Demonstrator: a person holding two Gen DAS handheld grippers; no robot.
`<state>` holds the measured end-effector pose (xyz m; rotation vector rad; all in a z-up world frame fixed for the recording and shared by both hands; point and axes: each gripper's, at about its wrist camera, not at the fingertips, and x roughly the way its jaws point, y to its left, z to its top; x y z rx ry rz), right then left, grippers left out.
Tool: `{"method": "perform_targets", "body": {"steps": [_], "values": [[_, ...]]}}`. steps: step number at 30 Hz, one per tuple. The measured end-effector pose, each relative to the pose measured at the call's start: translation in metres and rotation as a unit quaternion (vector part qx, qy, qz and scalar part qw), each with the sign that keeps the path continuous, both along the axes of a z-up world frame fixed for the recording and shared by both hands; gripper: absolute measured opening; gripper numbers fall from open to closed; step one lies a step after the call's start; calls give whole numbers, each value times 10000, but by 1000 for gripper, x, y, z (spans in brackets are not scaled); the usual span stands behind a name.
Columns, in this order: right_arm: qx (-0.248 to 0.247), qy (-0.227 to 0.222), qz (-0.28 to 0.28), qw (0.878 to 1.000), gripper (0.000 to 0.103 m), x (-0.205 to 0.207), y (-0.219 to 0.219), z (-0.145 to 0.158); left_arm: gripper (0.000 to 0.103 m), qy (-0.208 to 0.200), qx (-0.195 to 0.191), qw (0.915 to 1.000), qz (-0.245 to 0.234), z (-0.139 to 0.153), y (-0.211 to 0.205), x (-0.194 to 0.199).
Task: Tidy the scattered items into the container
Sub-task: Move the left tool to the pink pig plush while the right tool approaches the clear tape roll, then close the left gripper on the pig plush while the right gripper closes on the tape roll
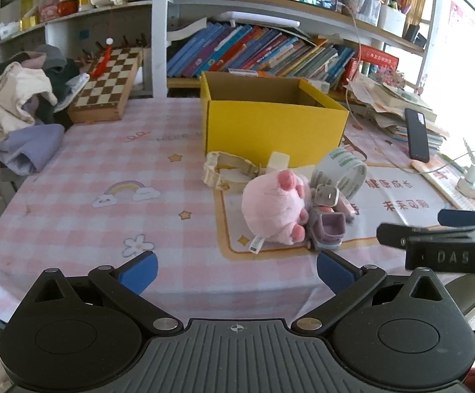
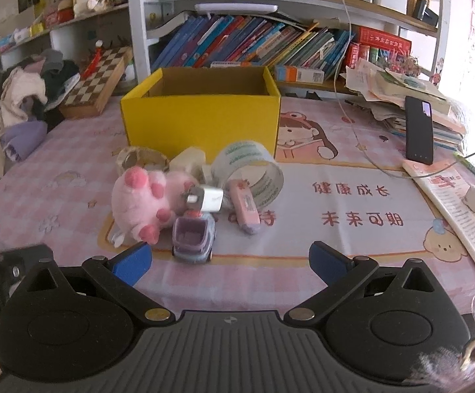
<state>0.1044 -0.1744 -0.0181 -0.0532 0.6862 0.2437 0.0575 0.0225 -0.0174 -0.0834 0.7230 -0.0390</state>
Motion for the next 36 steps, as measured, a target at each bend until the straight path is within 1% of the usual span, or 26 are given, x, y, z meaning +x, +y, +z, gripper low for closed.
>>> {"method": "perform_targets", "body": {"steps": [3,7,15,23,27,32,36], "values": [[152,-36,-70,9999,103,11,-4,0,103,-28,-26,10000,-19,-1,0,7],[177,75,-44,9998,103,32,-2,-2,103,-8,-72,10000,17,-2,1,22],[160,180,-51,9997,103,71,-2,-5,103,286,-29,9996,4,-14,-4,58],[66,443,36,9990,103,107,-4,-14,103,458,-212,9987,36,-26,-4,83],[84,532,72,9985,103,124,-4,-17,101,535,-308,9981,56,-30,-4,94],[164,649,103,9977,103,145,-5,-19,98,551,-421,9976,-30,-33,-6,109],[215,820,172,9963,103,161,-3,-23,97,674,-426,9966,-185,-37,-12,121]]}}
